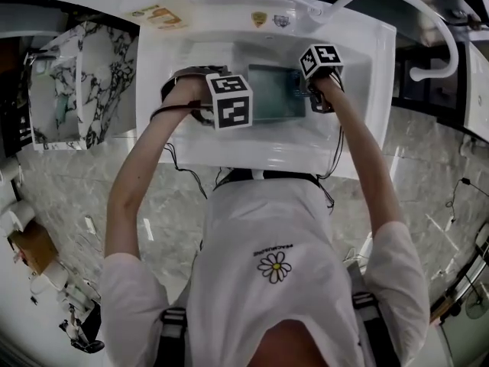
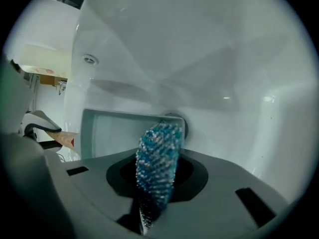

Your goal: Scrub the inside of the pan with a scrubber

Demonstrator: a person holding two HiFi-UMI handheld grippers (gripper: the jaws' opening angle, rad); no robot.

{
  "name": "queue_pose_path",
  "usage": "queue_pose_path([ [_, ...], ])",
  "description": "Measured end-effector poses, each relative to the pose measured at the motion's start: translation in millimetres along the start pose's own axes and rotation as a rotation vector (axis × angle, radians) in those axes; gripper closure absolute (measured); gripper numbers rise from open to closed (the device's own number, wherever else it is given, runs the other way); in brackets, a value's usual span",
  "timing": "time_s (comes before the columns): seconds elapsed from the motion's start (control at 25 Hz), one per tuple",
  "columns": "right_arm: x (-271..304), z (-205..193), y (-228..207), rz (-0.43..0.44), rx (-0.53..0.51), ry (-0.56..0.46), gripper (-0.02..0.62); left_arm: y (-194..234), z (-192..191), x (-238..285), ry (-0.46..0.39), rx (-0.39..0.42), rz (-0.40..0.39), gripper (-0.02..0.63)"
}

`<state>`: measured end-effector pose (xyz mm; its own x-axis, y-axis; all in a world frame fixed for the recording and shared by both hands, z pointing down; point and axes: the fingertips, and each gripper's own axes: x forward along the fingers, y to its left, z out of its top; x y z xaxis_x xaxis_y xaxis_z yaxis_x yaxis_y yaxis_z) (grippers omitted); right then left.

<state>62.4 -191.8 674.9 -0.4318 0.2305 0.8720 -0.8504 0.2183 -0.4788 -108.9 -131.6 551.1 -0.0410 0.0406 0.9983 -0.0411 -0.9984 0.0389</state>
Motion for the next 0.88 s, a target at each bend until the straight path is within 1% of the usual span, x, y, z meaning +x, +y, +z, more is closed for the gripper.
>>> queue_pose_path([
  [0.28,8.7,7.1,11.7,0.050,0.049,-0.012,0.540,2.9,-5.8,-0.2,0.011,-0.005,0.010,0.466],
  [0.56,12.7,8.7,21.0,0.069,0.060,-0.014,0.538,4.4,-9.9,2.4,0.023,0.007,0.011,0.466],
  [0.72,12.4,9.8,23.2,0.084,0.084,-0.022,0.540,4.3,-10.0,1.8,0.016,0.005,0.007,0.466],
  [0.88,12.9,10.7,29.8,0.092,0.082,-0.026,0.540,4.4,-10.7,1.9,0.005,-0.001,-0.004,0.466],
])
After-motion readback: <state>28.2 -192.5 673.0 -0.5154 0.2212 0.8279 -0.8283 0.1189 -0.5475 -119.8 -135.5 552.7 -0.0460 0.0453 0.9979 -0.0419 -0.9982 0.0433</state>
